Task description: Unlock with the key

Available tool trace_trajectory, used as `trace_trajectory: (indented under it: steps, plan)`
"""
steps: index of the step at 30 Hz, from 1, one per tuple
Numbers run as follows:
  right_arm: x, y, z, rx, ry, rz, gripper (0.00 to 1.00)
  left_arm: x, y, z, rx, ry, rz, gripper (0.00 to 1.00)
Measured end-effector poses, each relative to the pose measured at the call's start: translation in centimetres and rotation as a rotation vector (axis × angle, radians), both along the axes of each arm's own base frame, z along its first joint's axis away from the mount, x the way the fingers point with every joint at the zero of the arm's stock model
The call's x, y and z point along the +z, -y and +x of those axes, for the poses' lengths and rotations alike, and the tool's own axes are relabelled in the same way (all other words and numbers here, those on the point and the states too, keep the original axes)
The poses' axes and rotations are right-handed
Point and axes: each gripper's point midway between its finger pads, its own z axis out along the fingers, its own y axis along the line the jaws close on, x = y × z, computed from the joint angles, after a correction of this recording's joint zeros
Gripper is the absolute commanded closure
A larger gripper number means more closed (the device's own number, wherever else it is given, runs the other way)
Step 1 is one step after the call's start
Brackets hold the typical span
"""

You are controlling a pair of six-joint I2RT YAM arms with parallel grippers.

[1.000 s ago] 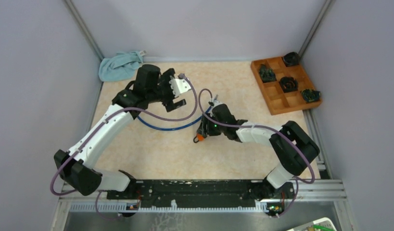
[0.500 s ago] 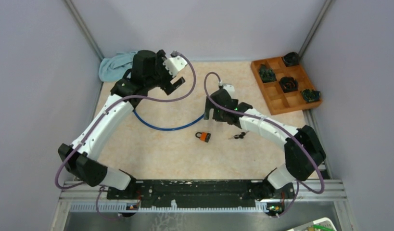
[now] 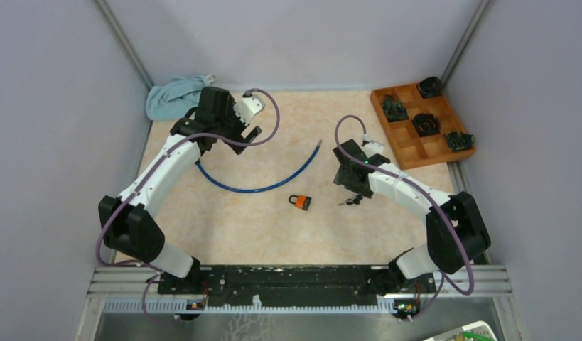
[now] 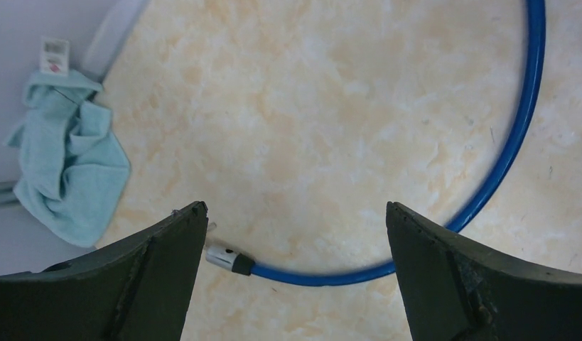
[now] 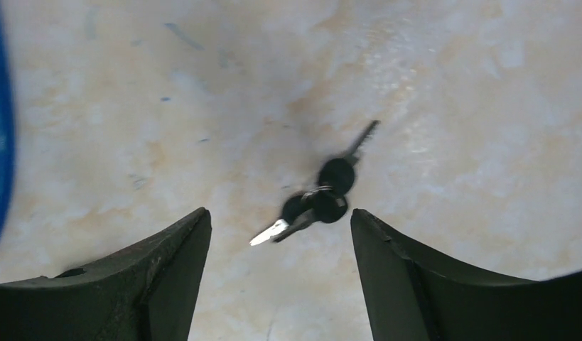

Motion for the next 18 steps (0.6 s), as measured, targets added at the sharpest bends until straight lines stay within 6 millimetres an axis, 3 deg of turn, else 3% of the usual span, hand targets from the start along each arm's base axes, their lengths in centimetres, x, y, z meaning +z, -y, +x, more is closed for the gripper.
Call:
trace_trajectory:
  steps: [3, 6, 14, 18]
  plan:
    - [-2.7, 3.3, -1.2, -0.096, -0.072, -0.023, 0.30, -2.8, -1.0, -1.0, 0.003, -0.072, 0.023, 0.00]
    - [-3.8, 5.0, -1.8, -0.149, -0.103, -0.031, 0.32, -3.8, -0.9, -1.7, -0.017, -0.106, 0.026, 0.00]
    - [-4.9, 5.4, -0.7, -0.185, -0.080, 0.049, 0.44, -3.9, -0.1, -2.2, -0.056, -0.129, -0.004, 0.01]
    - [-5.8, 5.5, -0.3, -0.197, -0.088, 0.084, 0.45, -3.9, 0.1, -2.4, -0.067, -0.139, -0.013, 0.01]
